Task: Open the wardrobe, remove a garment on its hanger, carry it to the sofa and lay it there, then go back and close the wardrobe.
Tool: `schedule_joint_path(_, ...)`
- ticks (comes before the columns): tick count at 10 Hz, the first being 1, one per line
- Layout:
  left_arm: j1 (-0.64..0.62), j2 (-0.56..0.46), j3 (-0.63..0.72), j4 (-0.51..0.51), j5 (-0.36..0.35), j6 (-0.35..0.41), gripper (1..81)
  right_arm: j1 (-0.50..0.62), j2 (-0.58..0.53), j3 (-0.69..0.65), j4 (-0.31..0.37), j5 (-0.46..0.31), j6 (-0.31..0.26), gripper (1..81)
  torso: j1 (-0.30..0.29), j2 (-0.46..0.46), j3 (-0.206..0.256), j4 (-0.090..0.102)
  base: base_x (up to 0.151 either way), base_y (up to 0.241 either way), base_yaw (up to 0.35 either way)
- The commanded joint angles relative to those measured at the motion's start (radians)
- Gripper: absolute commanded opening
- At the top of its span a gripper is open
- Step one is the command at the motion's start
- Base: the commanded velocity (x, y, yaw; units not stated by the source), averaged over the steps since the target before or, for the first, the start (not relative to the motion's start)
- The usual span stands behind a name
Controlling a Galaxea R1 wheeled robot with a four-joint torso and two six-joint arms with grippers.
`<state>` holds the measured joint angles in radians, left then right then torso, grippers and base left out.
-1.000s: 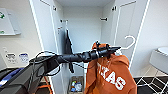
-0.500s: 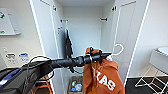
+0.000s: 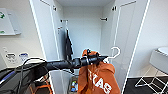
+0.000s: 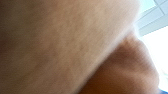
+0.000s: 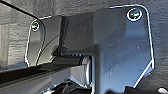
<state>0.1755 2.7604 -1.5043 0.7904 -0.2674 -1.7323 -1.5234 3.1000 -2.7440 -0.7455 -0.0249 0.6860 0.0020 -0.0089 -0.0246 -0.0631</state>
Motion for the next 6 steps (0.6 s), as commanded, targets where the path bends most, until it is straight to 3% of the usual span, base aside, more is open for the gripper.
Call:
schedule_joint_path(1, -0.210, 0.010, 0.027, 0.009, -0.044, 0.019, 1.0, 0.050, 0.010, 0.006, -0.003, -0.030, -0.002, 81.1, 0.000, 0.000, 0.000, 0.000, 0.000, 0.000, 0.000)
schedule_joint_path(6, -0.210, 0.015, 0.022, 0.007, -0.024, 0.019, 1.0, 0.051, 0.010, 0.006, -0.005, -0.029, -0.002, 81.1, 0.000, 0.000, 0.000, 0.000, 0.000, 0.000, 0.000)
